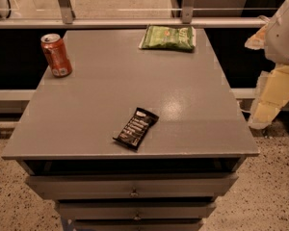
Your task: Move coke can near green jalapeno chip bag
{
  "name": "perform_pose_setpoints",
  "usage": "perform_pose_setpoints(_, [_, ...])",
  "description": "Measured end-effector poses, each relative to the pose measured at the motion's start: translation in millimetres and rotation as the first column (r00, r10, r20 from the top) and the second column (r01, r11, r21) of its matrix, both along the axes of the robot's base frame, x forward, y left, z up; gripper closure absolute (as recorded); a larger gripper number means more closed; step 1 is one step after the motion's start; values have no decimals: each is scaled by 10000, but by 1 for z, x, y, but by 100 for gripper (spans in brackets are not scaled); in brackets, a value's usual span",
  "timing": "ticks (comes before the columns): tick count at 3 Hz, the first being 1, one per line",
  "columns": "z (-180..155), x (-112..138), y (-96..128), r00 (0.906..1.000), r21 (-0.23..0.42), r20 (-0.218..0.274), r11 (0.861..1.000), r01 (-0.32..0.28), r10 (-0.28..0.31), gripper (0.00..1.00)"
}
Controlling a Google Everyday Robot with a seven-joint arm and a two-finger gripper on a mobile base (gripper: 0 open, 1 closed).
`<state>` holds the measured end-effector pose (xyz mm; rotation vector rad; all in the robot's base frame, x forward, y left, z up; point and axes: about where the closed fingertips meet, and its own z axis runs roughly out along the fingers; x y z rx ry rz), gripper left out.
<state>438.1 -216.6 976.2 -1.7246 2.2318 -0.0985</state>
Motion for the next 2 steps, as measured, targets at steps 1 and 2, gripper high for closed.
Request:
perform_pose_setpoints(1, [0,0,0,10000,0,2,10000,0,0,0])
perform_pose_setpoints(2, [-1,11,14,9997,542,136,9983,-228,221,0])
